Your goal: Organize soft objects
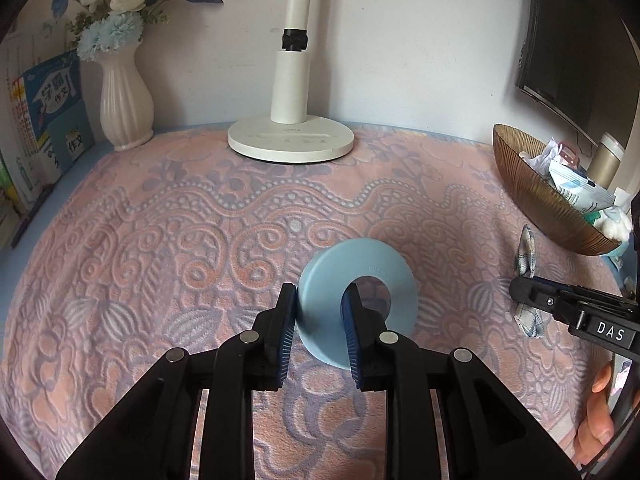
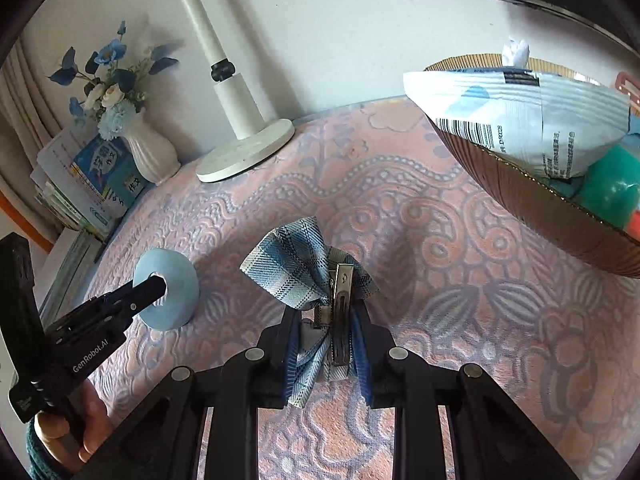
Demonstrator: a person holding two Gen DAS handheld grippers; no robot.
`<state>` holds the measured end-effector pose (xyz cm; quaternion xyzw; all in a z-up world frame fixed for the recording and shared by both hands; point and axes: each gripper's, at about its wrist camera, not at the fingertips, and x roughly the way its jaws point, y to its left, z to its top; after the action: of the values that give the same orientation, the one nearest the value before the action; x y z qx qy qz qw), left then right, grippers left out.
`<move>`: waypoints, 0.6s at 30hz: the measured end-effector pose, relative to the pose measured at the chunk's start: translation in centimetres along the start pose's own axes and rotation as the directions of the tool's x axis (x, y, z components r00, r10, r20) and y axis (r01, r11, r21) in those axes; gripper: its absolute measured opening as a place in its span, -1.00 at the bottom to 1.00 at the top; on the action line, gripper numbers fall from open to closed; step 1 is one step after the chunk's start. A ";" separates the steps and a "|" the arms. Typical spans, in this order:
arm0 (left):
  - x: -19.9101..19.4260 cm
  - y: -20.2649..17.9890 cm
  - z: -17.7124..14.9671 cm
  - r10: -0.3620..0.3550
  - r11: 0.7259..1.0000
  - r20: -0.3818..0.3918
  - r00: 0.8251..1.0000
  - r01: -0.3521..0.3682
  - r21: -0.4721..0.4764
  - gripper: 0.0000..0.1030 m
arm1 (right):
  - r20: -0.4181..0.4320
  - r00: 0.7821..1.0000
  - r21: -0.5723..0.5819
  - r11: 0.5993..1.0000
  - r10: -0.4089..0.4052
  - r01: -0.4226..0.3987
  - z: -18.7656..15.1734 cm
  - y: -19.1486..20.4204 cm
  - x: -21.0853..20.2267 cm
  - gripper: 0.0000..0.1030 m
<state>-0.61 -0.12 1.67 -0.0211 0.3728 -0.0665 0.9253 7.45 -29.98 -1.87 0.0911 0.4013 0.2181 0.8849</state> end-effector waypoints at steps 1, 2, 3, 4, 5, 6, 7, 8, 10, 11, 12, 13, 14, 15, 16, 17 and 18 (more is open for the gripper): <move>0.0 0.0 0.0 -0.001 1.000 0.001 1.000 0.001 0.001 -0.59 | -0.004 1.000 0.007 1.000 0.009 -0.009 0.0 -0.1 0.1 -0.52; 0.0 0.1 0.0 -0.004 1.000 0.000 1.000 0.004 -0.002 -0.59 | -0.007 1.000 0.014 1.000 0.017 -0.017 0.0 -0.2 0.2 -0.49; 0.1 0.2 0.0 -0.008 1.000 -0.002 1.000 0.008 -0.008 -0.58 | -0.008 1.000 0.018 1.000 0.021 -0.020 0.0 -0.3 0.2 -0.43; 0.0 0.3 0.0 -0.013 1.000 -0.005 1.000 0.013 -0.016 -0.58 | -0.007 1.000 0.016 1.000 0.023 -0.023 0.0 -0.3 0.1 -0.39; 0.0 0.5 0.0 -0.019 1.000 -0.007 1.000 0.018 -0.023 -0.57 | -0.002 1.000 0.010 1.000 0.022 -0.022 0.0 -0.3 -0.1 -0.31; 0.1 0.6 0.0 -0.022 0.999 -0.009 1.000 0.022 -0.030 -0.56 | 0.007 1.000 0.002 1.000 0.019 -0.019 -0.1 -0.2 -0.2 -0.19; 0.1 0.7 0.0 -0.024 0.999 -0.009 1.000 0.023 -0.036 -0.56 | 0.018 1.000 -0.008 1.000 0.014 -0.014 -0.1 -0.1 -0.5 -0.11; 0.0 0.8 -0.1 -0.025 0.999 -0.010 1.000 0.025 -0.039 -0.56 | 0.032 0.999 -0.018 1.000 0.010 -0.009 -0.2 0.1 -0.7 0.08; 0.0 0.8 -0.1 -0.028 0.999 -0.011 1.000 0.027 -0.040 -0.56 | 0.062 0.998 -0.038 0.999 0.000 0.002 -0.2 0.4 -1.2 0.28; 0.0 0.8 -0.1 -0.028 0.999 -0.010 1.000 0.028 -0.039 -0.56 | 0.072 0.997 -0.044 0.999 -0.002 0.005 -0.3 0.6 -1.4 0.37; 0.0 0.7 -0.1 -0.027 0.999 -0.009 1.000 0.027 -0.040 -0.56 | 0.078 0.997 -0.047 0.999 -0.005 0.009 -0.3 0.6 -1.5 0.47; 0.0 0.7 -0.1 -0.027 0.999 -0.009 1.000 0.026 -0.040 -0.56 | 0.083 0.996 -0.047 0.999 -0.011 0.015 -0.3 0.6 -1.6 0.52; 0.0 0.7 -0.1 -0.026 0.999 -0.010 1.000 0.026 -0.041 -0.56 | 0.090 0.996 -0.040 0.999 -0.026 0.030 -0.3 0.6 -1.7 0.61; 0.0 0.7 -0.1 -0.026 0.999 -0.010 1.000 0.025 -0.042 -0.55 | 0.096 0.995 -0.032 0.999 -0.037 0.041 -0.3 0.5 -1.7 0.65; 0.0 0.7 -0.1 -0.026 0.999 -0.012 1.000 0.025 -0.042 -0.54 | 0.101 0.994 -0.025 0.999 -0.041 0.043 -0.3 0.3 -1.8 0.65; -0.1 0.7 -0.1 -0.024 0.999 -0.012 1.000 0.023 -0.044 -0.54 | 0.105 0.994 -0.019 0.999 -0.039 0.041 -0.3 0.2 -1.9 0.66; -0.2 0.7 -0.1 -0.023 0.999 -0.011 1.000 0.022 -0.045 -0.54 | 0.107 0.993 -0.009 0.999 -0.039 0.041 -0.3 0.0 -1.9 0.66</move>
<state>-0.73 0.57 1.65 -0.0459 0.3794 -0.0686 0.9215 6.08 -30.83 -0.77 0.0895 0.3538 0.1974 0.9099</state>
